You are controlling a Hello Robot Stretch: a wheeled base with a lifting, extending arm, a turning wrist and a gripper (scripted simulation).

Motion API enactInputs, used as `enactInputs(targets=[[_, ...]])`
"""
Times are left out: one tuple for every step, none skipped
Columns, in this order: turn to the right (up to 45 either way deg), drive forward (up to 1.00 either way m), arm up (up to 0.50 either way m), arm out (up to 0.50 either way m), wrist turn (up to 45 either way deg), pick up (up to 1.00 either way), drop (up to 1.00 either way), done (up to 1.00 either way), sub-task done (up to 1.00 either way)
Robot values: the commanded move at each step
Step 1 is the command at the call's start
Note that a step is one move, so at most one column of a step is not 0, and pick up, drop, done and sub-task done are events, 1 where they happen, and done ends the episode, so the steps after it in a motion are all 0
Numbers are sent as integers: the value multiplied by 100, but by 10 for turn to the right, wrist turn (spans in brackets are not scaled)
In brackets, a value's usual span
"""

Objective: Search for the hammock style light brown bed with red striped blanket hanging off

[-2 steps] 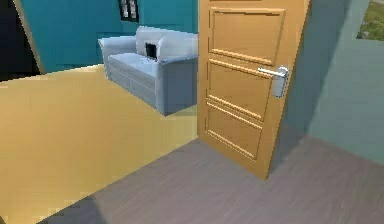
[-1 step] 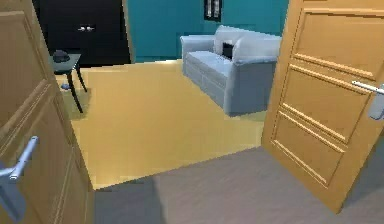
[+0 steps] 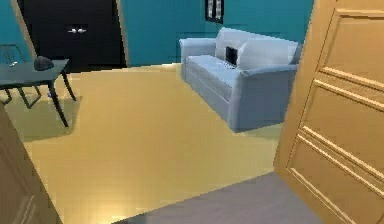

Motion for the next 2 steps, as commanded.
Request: enactInputs(targets=[[-180, 0, 0, 0, 0, 0, 0, 0, 0], [0, 100, 0, 0, 0, 0, 0, 0, 0]])
